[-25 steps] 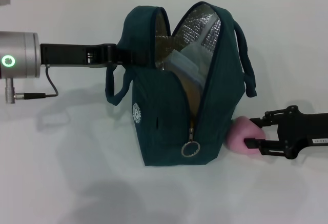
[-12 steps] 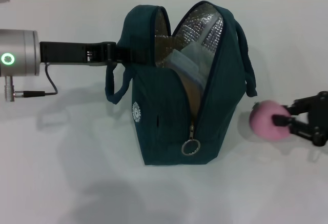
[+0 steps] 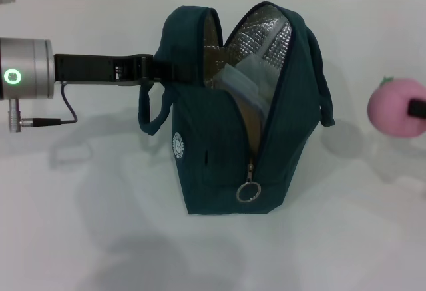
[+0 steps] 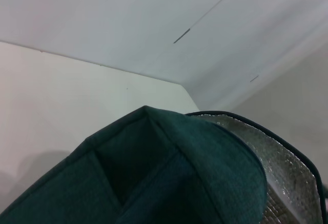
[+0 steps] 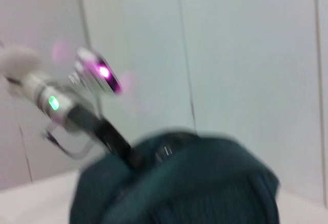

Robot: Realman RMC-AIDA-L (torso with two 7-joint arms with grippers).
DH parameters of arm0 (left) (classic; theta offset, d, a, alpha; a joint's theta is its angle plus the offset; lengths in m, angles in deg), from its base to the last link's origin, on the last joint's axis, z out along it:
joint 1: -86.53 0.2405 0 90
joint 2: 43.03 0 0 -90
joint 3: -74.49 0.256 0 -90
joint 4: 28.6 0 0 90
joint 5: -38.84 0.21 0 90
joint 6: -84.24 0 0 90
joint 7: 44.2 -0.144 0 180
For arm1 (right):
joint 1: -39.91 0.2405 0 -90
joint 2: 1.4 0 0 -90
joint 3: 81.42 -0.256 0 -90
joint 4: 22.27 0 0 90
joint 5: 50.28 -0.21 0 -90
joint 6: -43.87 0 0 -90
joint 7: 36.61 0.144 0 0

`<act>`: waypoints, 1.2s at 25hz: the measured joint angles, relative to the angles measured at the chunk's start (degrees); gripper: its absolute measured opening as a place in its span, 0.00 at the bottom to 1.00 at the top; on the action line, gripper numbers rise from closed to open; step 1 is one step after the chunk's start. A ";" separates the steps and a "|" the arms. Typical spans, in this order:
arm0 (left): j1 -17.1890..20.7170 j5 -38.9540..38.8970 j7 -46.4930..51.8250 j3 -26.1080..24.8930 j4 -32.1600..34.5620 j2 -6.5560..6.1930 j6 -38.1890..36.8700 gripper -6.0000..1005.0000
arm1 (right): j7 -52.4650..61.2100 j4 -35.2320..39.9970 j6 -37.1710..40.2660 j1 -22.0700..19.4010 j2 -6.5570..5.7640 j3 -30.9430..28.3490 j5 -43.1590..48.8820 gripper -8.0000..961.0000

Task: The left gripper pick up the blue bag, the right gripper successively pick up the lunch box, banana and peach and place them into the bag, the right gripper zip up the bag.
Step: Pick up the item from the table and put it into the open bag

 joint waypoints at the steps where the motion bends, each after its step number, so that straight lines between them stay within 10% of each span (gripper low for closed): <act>1: 0.00 0.00 0.00 0.00 0.00 0.00 0.00 0.04 | 0.00 0.00 0.00 0.00 0.00 0.00 0.00 0.14; 13: -0.09 -0.06 0.00 0.01 0.00 0.11 0.00 0.04 | -1.50 0.91 6.44 6.92 0.48 0.71 -14.75 0.06; 30: -0.15 -1.50 -0.64 0.03 0.02 0.28 -0.60 0.04 | -0.57 -5.58 -13.09 18.60 0.59 21.50 -17.41 0.07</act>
